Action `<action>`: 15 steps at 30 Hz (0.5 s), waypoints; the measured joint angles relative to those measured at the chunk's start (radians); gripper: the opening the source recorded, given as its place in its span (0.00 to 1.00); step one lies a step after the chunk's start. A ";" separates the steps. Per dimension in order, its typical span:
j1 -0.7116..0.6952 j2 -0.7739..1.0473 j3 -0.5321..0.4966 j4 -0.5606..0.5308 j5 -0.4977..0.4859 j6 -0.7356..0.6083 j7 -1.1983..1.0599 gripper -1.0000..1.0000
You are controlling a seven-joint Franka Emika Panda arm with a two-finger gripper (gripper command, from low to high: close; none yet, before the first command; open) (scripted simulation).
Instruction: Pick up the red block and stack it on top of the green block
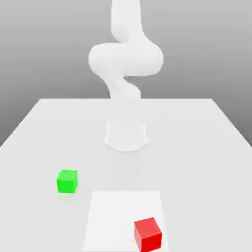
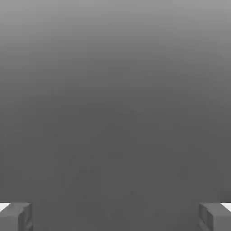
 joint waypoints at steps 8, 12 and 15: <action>0.039 0.296 -0.008 -0.049 0.012 0.112 -0.074 0.50; 0.052 0.441 -0.006 -0.074 0.018 0.166 -0.110 0.50; 0.062 0.550 -0.003 -0.092 0.020 0.207 -0.135 0.50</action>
